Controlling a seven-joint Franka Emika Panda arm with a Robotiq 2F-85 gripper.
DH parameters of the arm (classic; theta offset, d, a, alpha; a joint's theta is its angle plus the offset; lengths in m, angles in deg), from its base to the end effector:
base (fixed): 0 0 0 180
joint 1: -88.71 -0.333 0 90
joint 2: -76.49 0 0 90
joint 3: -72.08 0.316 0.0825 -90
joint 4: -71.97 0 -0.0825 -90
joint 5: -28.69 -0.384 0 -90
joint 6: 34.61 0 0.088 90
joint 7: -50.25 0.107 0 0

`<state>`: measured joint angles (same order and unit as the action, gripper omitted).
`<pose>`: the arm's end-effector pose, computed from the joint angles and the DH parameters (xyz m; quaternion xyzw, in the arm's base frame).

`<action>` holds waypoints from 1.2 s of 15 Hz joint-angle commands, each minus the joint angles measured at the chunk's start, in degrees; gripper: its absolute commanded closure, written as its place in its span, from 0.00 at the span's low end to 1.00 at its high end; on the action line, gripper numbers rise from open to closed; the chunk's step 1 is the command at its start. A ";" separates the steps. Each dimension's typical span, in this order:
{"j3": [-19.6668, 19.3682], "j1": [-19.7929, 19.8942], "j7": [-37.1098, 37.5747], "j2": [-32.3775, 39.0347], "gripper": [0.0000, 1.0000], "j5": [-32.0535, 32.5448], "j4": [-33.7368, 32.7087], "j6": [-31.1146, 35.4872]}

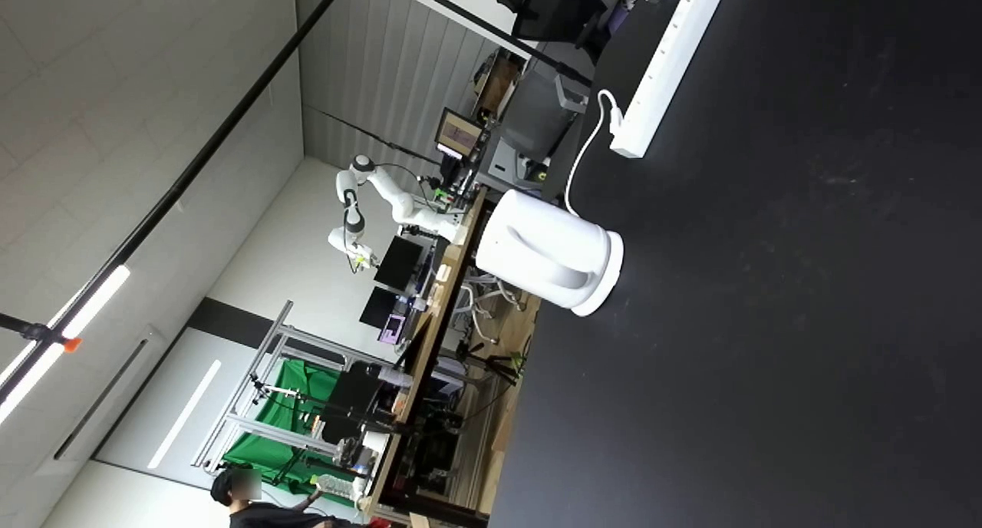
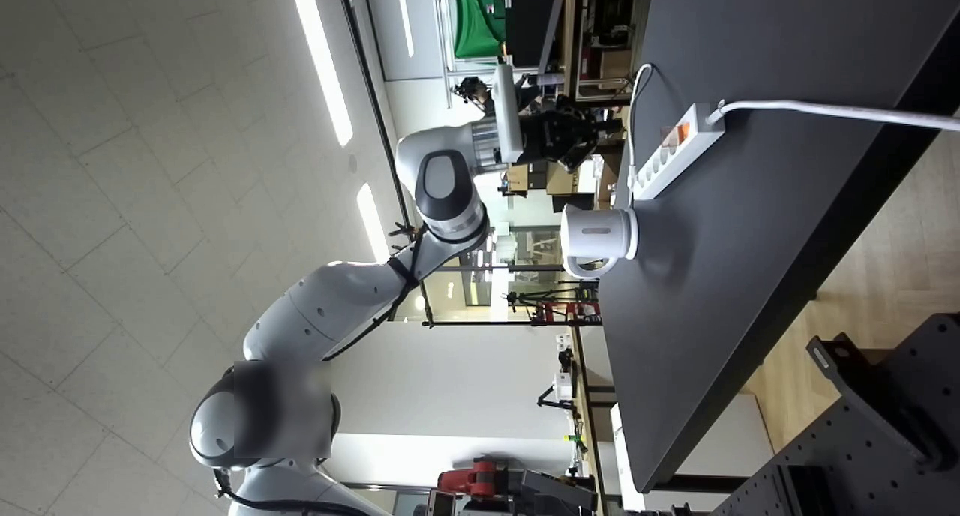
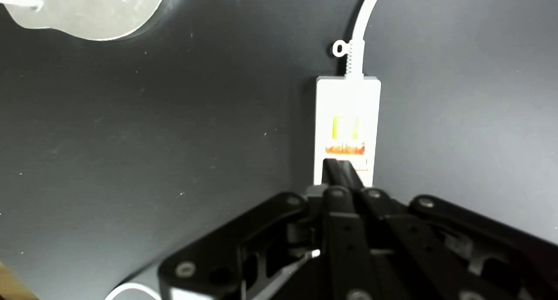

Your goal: Flick the first switch on the extension cord

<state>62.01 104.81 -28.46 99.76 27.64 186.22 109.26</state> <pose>0.5587 -0.2699 0.2702 0.8940 0.4434 0.0133 0.0637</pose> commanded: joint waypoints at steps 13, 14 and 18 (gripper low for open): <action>-1.26 0.43 11.90 0.74 1.00 9.19 9.00 16.28; -1.41 0.39 12.56 0.58 1.00 10.08 9.69 16.56; -1.06 0.55 13.64 0.01 1.00 11.85 11.94 17.88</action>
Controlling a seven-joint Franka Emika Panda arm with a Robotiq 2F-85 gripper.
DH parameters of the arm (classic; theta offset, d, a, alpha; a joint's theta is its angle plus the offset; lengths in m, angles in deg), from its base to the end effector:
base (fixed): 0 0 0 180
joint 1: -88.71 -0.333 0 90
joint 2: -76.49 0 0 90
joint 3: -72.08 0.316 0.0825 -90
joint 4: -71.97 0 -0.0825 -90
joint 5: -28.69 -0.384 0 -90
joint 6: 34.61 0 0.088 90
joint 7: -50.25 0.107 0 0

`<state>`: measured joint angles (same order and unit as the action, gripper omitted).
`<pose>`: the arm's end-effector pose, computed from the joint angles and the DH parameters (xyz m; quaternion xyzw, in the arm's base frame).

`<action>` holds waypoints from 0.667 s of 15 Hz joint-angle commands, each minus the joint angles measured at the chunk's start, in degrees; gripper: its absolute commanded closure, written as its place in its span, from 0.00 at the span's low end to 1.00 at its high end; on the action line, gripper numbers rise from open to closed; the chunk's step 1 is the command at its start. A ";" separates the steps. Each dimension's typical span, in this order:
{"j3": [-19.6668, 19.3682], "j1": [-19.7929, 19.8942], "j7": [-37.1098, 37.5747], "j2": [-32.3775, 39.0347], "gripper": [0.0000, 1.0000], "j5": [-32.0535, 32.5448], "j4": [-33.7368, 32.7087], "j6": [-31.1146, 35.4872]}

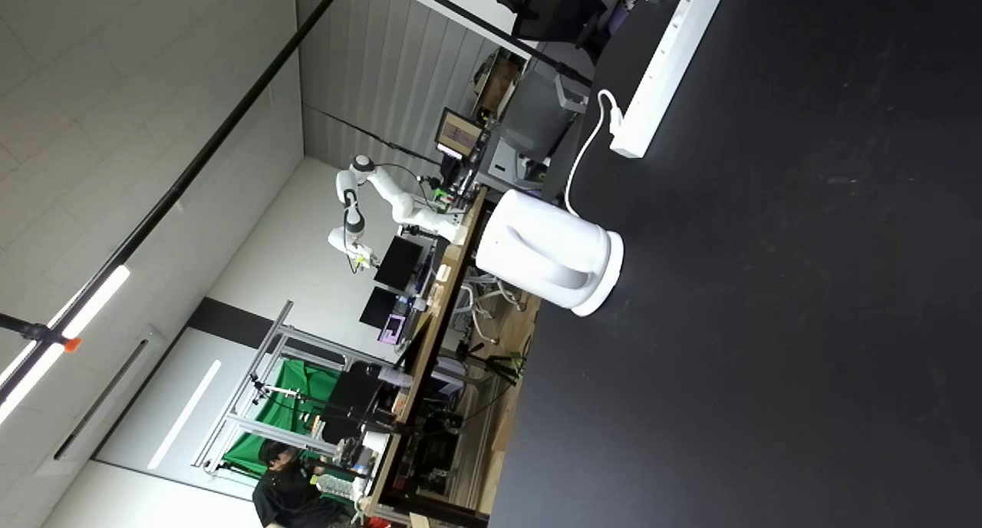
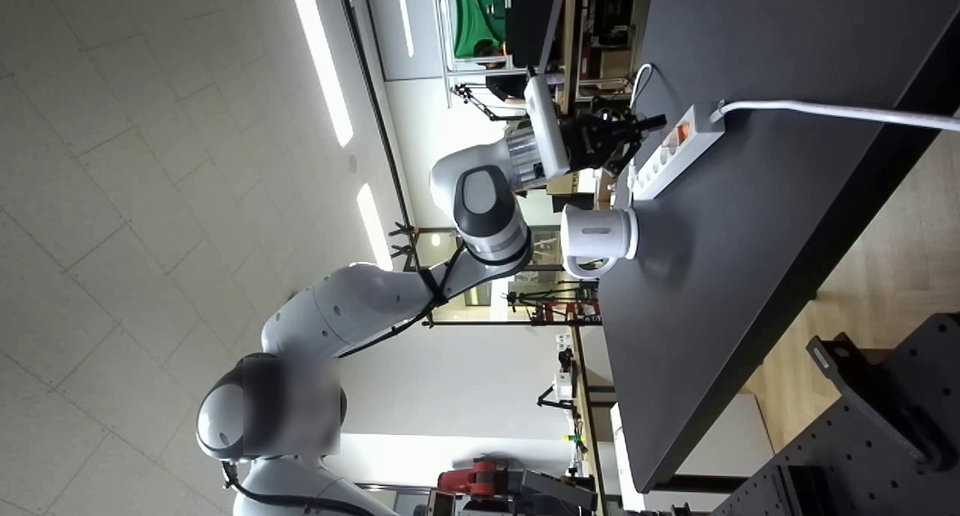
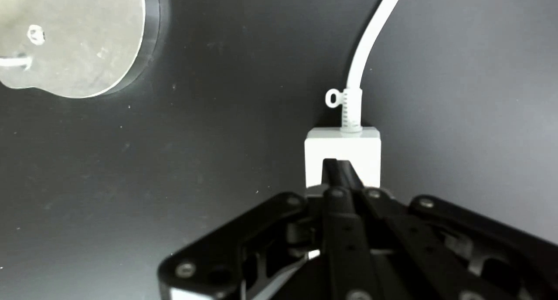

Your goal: Flick the first switch on the extension cord

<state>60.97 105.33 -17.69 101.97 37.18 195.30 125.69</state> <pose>0.5240 -0.2666 0.2135 0.9012 0.4152 0.0144 0.1235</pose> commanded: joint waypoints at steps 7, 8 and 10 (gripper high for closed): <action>3.25 2.20 1.31 -1.55 1.00 1.07 5.45 8.68; 3.86 2.66 1.12 -1.23 1.00 0.95 5.52 9.65; 4.59 3.16 1.23 -0.78 1.00 1.13 5.55 10.77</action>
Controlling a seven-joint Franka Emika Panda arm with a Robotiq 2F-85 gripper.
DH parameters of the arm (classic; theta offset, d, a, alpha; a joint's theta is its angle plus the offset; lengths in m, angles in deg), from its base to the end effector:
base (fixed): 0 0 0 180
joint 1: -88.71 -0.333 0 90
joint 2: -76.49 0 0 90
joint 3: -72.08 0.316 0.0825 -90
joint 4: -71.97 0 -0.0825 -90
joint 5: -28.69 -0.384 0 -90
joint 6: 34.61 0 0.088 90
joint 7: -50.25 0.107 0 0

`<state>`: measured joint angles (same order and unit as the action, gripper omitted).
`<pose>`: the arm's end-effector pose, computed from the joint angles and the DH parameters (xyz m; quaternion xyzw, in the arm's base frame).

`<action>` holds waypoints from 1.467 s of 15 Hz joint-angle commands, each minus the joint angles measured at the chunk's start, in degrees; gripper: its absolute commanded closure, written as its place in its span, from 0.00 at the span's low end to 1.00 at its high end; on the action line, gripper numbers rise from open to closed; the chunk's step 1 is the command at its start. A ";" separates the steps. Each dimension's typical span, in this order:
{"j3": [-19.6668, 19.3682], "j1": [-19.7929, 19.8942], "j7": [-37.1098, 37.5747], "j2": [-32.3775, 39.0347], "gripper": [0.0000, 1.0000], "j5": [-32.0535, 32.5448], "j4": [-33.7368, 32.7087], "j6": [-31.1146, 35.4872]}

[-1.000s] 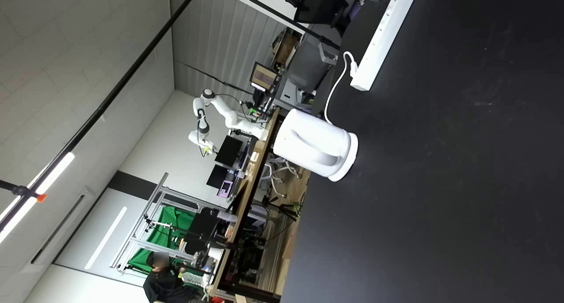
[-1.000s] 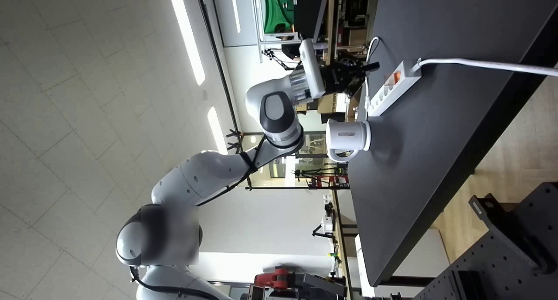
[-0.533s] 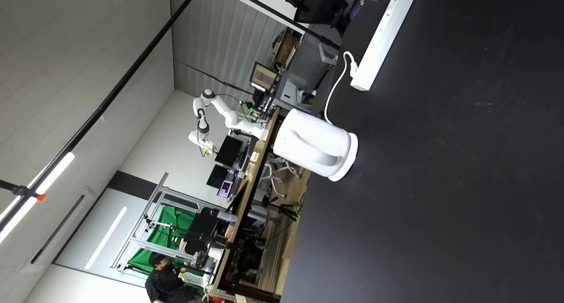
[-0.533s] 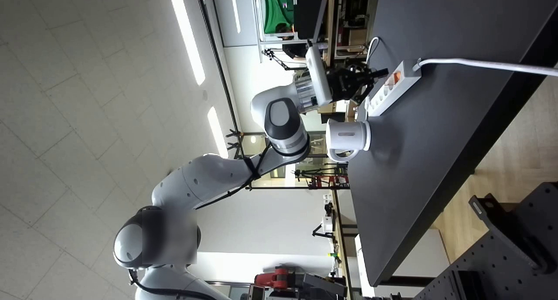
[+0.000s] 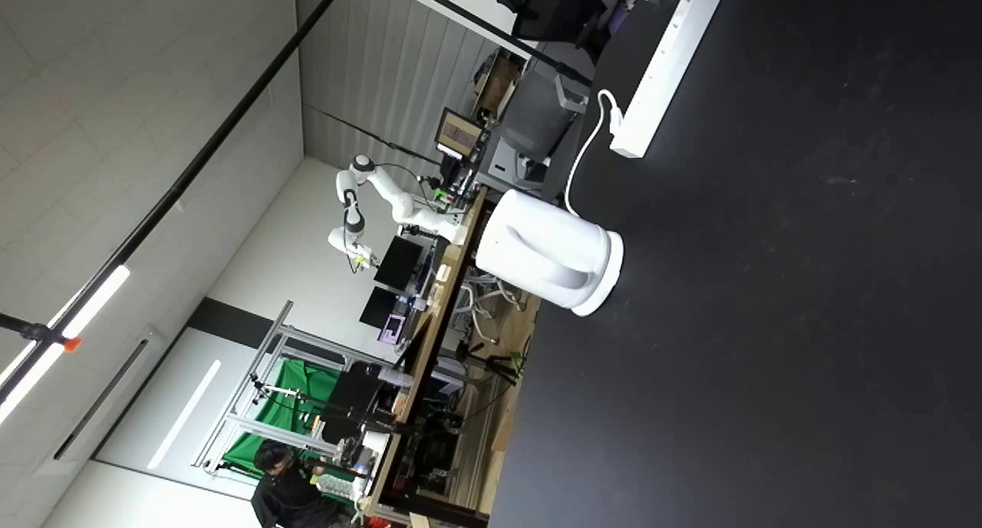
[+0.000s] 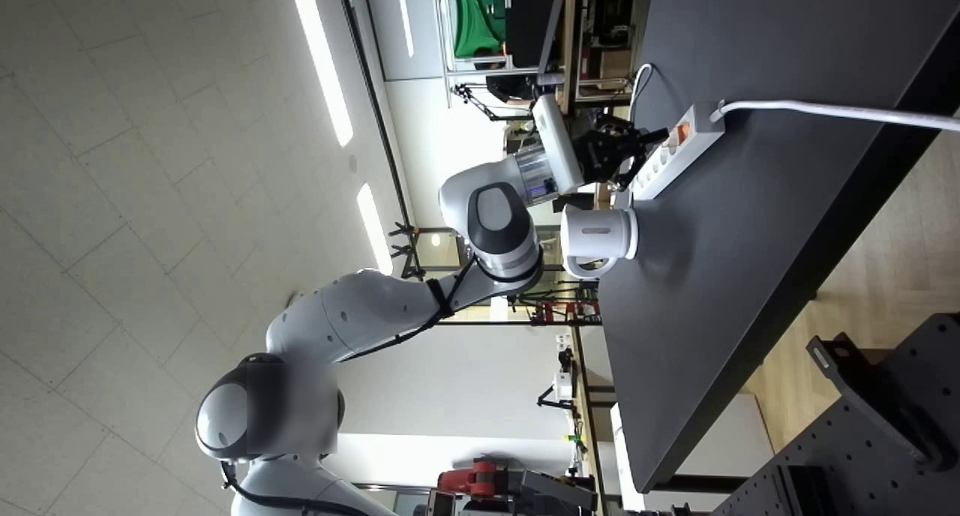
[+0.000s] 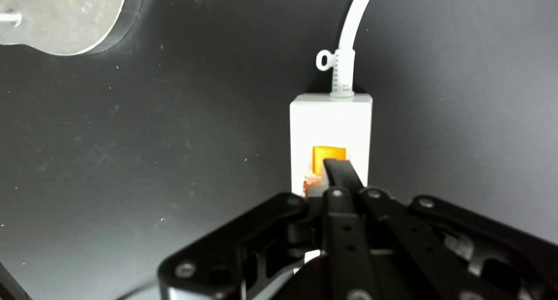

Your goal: Flick the first switch on the extension cord

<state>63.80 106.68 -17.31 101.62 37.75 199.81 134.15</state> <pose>0.5160 -0.2433 0.2020 0.8919 0.4275 0.0532 0.1378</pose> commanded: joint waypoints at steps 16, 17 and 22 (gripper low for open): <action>4.42 4.28 0.59 1.16 0.99 0.82 0.32 1.44; 4.43 4.29 0.58 1.16 0.99 0.81 0.32 1.43; 2.22 2.55 2.24 2.31 1.00 2.02 0.18 4.49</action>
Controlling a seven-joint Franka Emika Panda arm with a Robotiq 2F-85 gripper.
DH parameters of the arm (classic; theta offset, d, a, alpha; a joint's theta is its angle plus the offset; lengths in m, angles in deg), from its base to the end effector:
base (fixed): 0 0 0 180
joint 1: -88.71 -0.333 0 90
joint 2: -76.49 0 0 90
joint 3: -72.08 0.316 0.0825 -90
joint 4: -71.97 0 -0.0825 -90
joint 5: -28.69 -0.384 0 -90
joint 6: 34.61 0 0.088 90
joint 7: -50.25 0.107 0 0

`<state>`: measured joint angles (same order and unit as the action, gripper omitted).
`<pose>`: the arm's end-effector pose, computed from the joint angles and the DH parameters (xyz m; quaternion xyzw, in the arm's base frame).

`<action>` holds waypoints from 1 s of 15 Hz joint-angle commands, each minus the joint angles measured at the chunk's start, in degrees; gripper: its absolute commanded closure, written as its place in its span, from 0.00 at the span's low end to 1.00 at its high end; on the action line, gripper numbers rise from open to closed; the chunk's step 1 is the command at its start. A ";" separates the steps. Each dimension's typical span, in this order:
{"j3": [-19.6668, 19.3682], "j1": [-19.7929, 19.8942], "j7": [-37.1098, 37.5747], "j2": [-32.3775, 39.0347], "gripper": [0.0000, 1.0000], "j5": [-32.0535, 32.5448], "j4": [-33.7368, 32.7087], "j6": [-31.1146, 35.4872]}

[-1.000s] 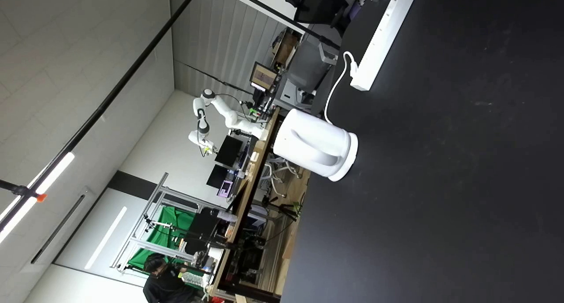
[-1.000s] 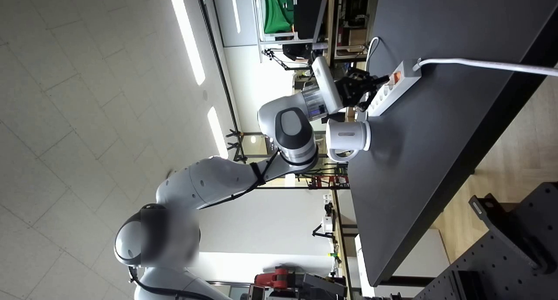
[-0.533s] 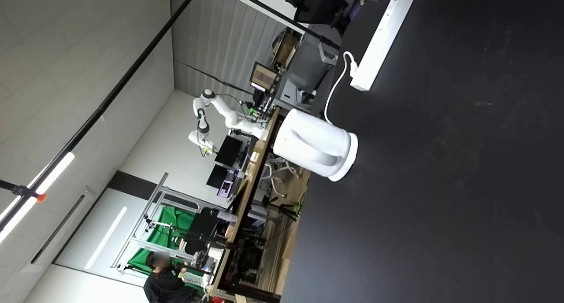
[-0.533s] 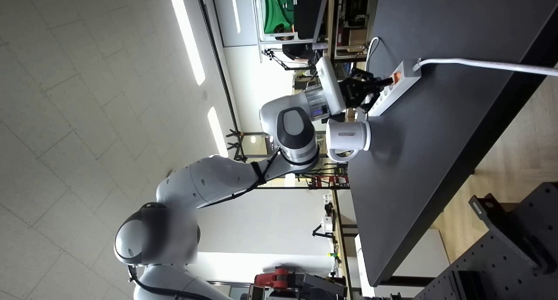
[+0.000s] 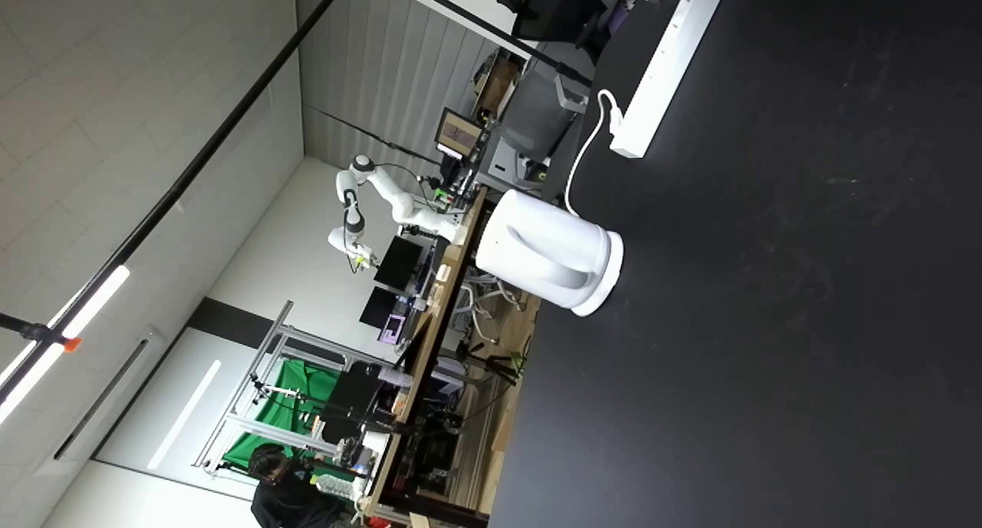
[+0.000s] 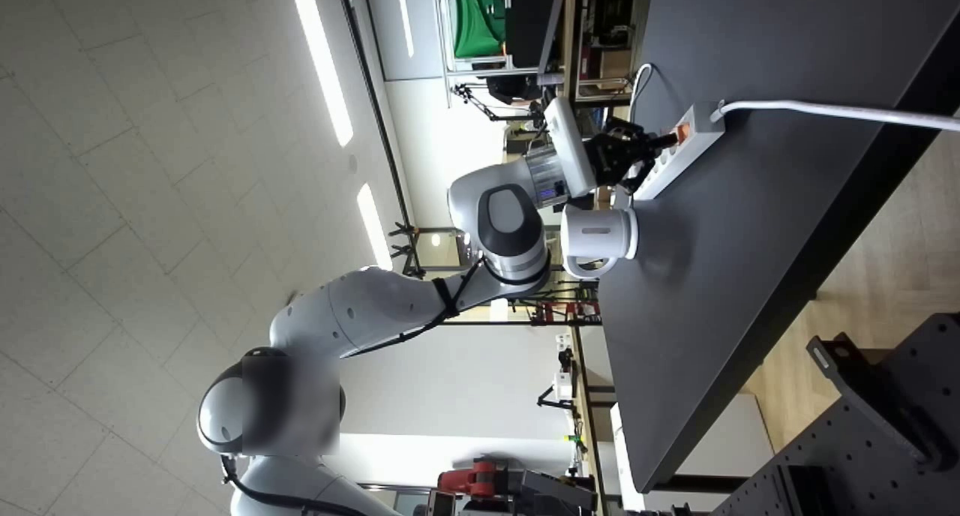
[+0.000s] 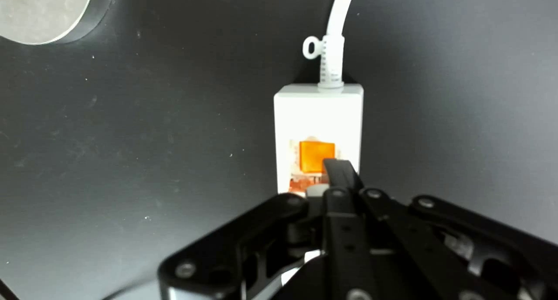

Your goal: Flick the first switch on the extension cord

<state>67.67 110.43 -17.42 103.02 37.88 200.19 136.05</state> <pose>0.5134 -0.2400 0.1880 0.8928 0.4272 0.0645 0.1278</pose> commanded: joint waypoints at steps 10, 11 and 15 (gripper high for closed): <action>-4.21 -2.88 3.61 4.17 1.00 4.33 -0.40 9.72; -4.39 -3.03 3.70 4.37 1.00 4.34 -0.54 9.57; -3.57 -2.09 3.52 5.48 1.00 4.03 -1.82 8.21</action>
<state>64.49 108.29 -16.83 106.98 40.16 200.17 144.91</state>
